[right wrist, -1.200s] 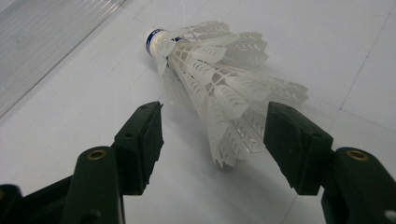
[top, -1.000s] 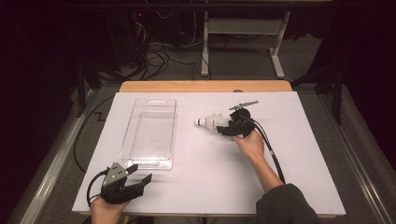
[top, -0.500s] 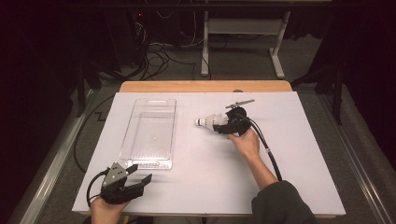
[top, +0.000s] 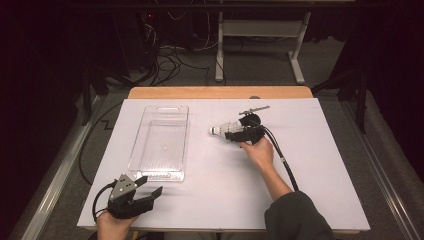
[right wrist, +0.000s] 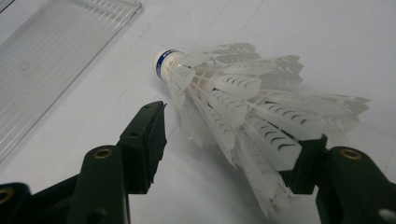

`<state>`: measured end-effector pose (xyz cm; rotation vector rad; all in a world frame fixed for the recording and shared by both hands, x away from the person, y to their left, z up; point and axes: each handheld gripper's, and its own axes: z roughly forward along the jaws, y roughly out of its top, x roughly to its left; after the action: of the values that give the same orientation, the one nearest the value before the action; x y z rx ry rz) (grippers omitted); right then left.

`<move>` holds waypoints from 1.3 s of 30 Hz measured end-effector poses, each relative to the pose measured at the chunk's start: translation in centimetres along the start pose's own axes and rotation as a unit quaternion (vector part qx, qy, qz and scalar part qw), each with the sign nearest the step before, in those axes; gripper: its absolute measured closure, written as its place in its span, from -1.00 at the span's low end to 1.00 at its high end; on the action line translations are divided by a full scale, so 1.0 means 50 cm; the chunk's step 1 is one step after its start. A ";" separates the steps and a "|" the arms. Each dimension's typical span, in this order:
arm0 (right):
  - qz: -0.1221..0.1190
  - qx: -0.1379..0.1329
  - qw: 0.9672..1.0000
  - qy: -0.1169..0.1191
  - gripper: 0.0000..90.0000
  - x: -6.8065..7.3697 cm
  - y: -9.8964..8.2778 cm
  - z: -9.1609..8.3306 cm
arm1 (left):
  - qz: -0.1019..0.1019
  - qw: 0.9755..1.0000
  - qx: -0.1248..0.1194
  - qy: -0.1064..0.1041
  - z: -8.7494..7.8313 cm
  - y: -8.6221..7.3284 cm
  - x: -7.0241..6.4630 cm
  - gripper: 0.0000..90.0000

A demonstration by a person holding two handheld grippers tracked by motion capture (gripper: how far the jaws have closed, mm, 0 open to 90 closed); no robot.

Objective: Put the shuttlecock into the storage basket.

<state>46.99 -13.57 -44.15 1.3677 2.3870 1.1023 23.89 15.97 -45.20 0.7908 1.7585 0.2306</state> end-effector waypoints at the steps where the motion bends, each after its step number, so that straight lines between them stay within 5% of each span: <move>1: 0.002 0.003 1.000 0.000 -0.06 0.001 0.000 0.001 | 0.000 1.000 0.000 0.000 0.000 0.000 0.000 -0.21; 29: 0.010 0.021 1.000 0.007 0.72 0.013 0.016 0.014 | 0.000 1.000 0.001 0.000 0.000 0.000 0.000 -0.21; 39: 0.004 0.022 1.000 0.016 0.85 0.015 0.014 0.015 | -0.001 1.000 0.000 0.000 -0.001 0.000 0.000 -0.21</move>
<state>47.39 -12.35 -44.07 1.3859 2.4434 1.0894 23.87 15.96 -45.19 0.7885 1.7597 0.2288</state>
